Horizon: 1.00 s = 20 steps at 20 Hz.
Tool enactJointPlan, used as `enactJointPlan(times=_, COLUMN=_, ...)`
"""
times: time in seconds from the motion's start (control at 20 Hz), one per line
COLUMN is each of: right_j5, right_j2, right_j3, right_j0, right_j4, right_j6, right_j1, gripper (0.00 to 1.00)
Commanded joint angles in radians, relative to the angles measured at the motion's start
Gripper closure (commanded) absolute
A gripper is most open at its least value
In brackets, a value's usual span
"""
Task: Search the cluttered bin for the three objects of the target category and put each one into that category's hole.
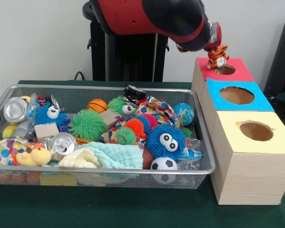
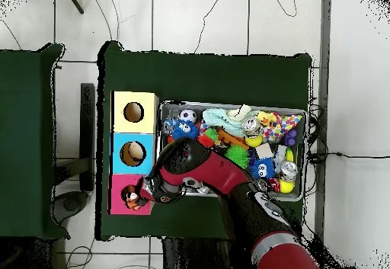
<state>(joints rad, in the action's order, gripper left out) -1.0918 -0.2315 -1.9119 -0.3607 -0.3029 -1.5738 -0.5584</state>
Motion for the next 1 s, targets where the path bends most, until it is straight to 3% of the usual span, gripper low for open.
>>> enactJointPlan(times=0.05, right_j5=0.167, right_j2=0.005, right_j3=-0.015, right_j0=0.009, right_j4=-0.035, right_j6=-0.162, right_j1=0.115, gripper=1.00)
enactJointPlan(times=0.15, right_j5=0.159, right_j2=0.001, right_j3=0.027, right_j0=0.012, right_j4=-0.030, right_j6=-0.163, right_j1=0.144, gripper=1.00)
enactJointPlan(times=0.45, right_j5=0.156, right_j2=-0.009, right_j3=0.041, right_j0=0.015, right_j4=-0.036, right_j6=-0.161, right_j1=0.116, gripper=1.00)
enactJointPlan(times=0.85, right_j5=0.233, right_j2=-0.034, right_j3=0.015, right_j0=-0.003, right_j4=-0.048, right_j6=-0.118, right_j1=0.057, gripper=1.00)
enactJointPlan(times=1.0, right_j5=0.318, right_j2=-0.046, right_j3=-0.001, right_j0=-0.006, right_j4=-0.055, right_j6=-0.105, right_j1=0.033, gripper=1.00)
